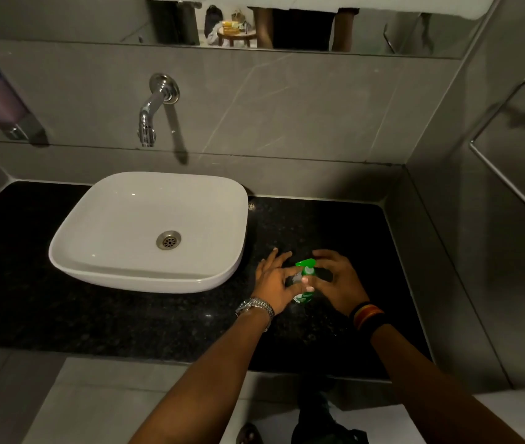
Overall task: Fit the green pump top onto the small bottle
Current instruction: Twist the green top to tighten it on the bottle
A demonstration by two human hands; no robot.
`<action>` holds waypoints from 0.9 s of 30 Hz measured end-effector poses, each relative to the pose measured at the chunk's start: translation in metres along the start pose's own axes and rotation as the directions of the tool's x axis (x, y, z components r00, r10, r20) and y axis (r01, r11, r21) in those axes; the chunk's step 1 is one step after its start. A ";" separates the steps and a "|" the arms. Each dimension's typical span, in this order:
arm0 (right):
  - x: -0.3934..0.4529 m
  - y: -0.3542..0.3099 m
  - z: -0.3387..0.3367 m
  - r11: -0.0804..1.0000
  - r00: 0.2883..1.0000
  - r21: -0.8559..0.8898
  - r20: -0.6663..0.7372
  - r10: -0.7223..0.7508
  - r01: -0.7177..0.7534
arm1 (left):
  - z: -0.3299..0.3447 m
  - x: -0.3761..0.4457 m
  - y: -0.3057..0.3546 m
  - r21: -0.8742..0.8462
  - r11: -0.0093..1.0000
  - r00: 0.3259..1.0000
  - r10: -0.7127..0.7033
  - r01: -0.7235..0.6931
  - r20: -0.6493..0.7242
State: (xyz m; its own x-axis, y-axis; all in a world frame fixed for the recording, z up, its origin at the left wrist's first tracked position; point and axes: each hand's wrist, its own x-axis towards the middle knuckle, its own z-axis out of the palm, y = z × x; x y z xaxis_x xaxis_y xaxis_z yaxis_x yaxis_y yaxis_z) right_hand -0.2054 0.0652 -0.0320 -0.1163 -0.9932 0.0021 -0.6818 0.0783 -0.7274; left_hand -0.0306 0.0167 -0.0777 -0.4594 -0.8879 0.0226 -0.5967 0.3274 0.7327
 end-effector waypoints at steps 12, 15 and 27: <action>-0.005 -0.020 0.003 0.989 0.998 -0.135 -0.044 0.053 -0.059 | 0.000 0.000 0.003 0.017 1.000 0.999 -0.011 0.012 -0.030; 0.001 -0.034 -0.021 0.994 0.994 -0.098 0.097 -0.043 0.053 | -0.002 0.000 0.004 0.015 1.000 1.000 -0.014 0.014 -0.014; 0.019 -0.068 -0.053 0.816 0.915 -0.467 0.364 -0.173 0.340 | -0.007 0.002 0.006 0.005 0.999 0.999 -0.033 0.032 0.031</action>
State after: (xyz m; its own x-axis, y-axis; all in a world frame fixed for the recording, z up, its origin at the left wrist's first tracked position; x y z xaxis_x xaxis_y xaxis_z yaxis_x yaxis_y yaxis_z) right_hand -0.1995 0.0451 0.0532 0.2740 -0.9540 -0.1219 -0.9334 -0.2332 -0.2727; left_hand -0.0305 0.0147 -0.0681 -0.4596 -0.8878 -0.0222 -0.6148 0.3001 0.7294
